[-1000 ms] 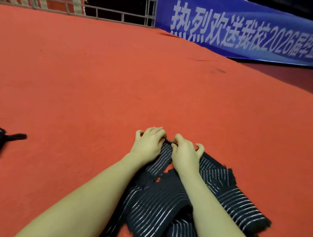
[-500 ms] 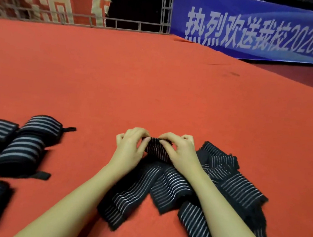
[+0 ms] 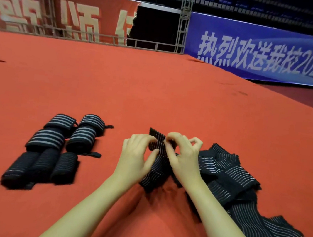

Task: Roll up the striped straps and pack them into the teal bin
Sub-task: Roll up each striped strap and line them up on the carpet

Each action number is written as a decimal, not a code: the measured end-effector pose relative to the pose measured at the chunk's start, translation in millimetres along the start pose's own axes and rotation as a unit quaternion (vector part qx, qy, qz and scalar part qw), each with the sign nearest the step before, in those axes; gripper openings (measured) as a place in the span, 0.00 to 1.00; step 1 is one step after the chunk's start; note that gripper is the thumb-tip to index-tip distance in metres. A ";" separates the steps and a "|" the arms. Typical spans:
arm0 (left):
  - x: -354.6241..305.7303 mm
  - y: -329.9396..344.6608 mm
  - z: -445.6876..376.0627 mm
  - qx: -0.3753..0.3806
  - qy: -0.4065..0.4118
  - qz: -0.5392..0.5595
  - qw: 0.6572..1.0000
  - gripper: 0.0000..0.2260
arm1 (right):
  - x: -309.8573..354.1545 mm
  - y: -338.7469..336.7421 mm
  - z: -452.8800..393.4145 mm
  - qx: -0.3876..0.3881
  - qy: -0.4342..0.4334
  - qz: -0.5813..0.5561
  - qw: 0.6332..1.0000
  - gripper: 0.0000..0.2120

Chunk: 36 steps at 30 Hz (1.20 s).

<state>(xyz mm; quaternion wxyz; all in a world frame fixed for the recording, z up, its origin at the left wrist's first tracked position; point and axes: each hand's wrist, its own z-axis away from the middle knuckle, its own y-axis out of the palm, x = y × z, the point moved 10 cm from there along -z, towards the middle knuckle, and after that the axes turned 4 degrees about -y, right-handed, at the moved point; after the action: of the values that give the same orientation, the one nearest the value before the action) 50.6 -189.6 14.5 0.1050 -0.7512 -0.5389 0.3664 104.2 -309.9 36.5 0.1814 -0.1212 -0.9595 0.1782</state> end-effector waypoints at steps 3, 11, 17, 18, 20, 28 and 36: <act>-8.2 -7.9 10.4 0.038 -0.008 -0.003 0.999 0.22 | 24.3 -2.7 -7.6 0.014 -0.001 -0.018 1.000 0.05; -21.9 -53.8 4.9 -0.044 0.036 -0.006 0.998 0.12 | 69.0 -10.5 -14.2 0.043 -0.083 -0.004 0.996 0.09; -18.1 -75.4 14.9 -0.111 0.004 0.085 0.990 0.13 | 50.7 -5.9 -10.0 0.073 -0.001 0.005 0.997 0.11; -16.0 -77.9 15.7 -0.119 -0.009 0.102 0.988 0.15 | 46.3 -1.5 -8.3 0.094 0.008 -0.004 0.996 0.10; -18.3 -78.7 17.7 -0.124 0.008 0.104 0.987 0.17 | 40.7 3.3 -4.1 0.111 0.017 -0.024 0.993 0.10; -25.6 -70.8 13.6 -0.112 0.126 -0.032 0.985 0.10 | 36.7 2.2 -9.6 0.084 0.010 -0.069 0.994 0.10; 2.8 -37.3 15.1 -0.036 0.030 -0.063 0.997 0.17 | -50.8 9.7 35.7 0.242 0.108 0.101 0.959 0.09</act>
<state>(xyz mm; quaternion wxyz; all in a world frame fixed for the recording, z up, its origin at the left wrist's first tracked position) 13.7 -175.9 23.1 0.1171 -0.7296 -0.5949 0.3162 137.8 -326.8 -13.8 0.2888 -0.1882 -0.8454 0.4081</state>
